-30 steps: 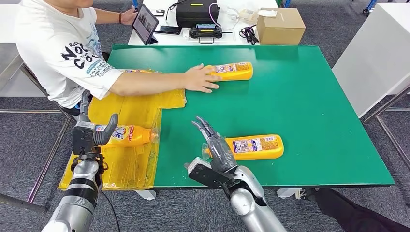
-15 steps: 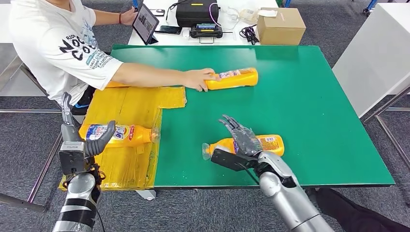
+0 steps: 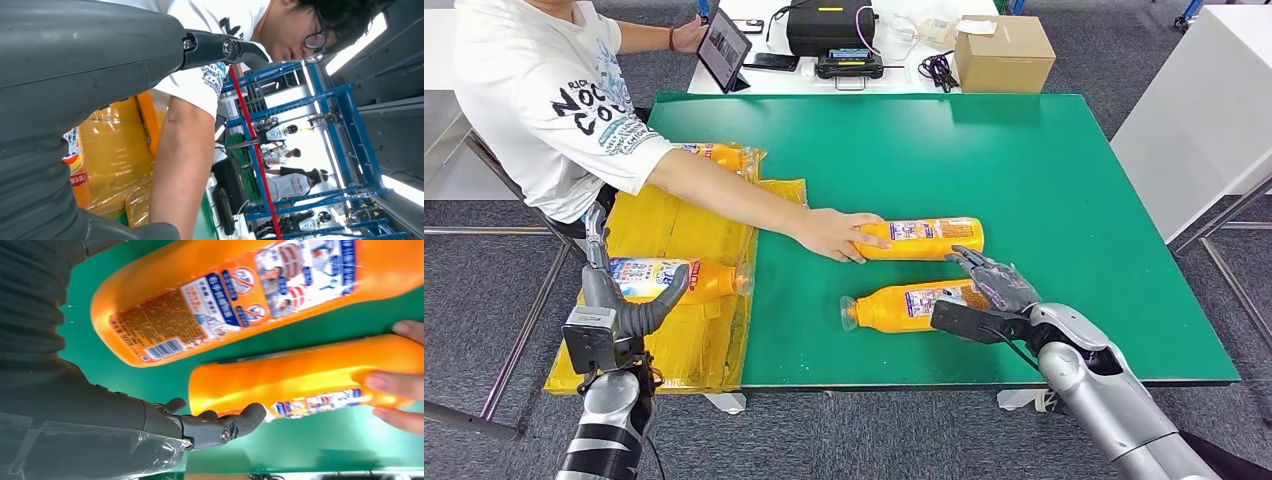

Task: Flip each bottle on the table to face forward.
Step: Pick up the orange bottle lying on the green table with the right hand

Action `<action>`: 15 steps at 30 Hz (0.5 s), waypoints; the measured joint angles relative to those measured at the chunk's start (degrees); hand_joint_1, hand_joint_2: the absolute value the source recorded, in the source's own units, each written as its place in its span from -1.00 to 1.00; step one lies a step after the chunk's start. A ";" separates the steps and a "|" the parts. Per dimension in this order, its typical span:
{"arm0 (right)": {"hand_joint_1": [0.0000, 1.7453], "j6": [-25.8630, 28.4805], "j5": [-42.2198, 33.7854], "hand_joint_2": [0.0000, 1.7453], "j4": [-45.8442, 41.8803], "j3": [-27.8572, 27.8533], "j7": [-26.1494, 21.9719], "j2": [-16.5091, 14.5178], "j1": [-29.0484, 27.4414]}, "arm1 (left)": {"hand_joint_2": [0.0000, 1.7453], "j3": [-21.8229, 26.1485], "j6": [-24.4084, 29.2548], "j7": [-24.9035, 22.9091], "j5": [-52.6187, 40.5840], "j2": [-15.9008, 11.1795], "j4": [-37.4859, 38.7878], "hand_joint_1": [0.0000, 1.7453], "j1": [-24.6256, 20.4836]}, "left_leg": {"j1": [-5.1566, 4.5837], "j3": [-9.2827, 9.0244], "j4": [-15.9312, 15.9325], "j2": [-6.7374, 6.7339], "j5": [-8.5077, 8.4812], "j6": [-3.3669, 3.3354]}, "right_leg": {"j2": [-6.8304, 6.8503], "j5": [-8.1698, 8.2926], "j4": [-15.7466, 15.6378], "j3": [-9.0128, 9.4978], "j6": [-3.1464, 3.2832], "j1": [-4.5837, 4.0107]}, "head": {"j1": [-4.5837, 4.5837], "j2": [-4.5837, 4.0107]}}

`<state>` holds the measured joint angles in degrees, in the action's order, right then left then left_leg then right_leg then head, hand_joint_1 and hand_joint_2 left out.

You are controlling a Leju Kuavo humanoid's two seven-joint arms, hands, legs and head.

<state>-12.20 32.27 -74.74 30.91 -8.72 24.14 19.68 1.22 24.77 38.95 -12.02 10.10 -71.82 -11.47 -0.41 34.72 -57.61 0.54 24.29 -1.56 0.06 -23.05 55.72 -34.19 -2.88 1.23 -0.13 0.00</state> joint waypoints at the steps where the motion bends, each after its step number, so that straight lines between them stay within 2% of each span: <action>1: -1.00 -0.17 -0.25 1.00 -0.11 0.17 0.34 0.41 -0.02 | 1.00 -0.08 -0.21 0.00 0.02 0.09 0.18 -1.00 0.00 | 0.00 0.00 0.00 0.01 0.00 0.00 | 0.00 0.00 0.00 0.00 0.00 0.00 | 0.00 0.00; 10: -1.00 -3.33 -3.89 1.00 -0.51 1.34 1.79 4.57 -1.75 | 1.00 -1.38 -1.67 0.00 0.04 1.16 3.14 -1.00 -0.63 | -0.02 0.02 -0.01 0.01 0.01 -0.01 | 0.00 0.00 -0.01 0.00 0.00 0.02 | -0.01 0.00; 15: -1.00 -3.77 -4.17 1.00 0.32 2.33 2.22 5.05 -1.97 | 1.00 -2.38 -2.31 0.00 0.04 1.80 5.43 -1.00 -1.55 | 0.00 0.01 0.00 0.01 0.01 -0.02 | 0.00 0.00 -0.01 0.00 0.00 0.00 | -0.01 0.00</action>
<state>-15.97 28.10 -74.42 33.23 -6.50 29.20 17.72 -1.16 22.46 38.95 -11.98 11.91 -66.39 -13.02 -0.41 34.73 -57.61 0.55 24.30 -1.58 0.07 -23.05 55.71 -34.18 -2.89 1.24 -0.14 0.00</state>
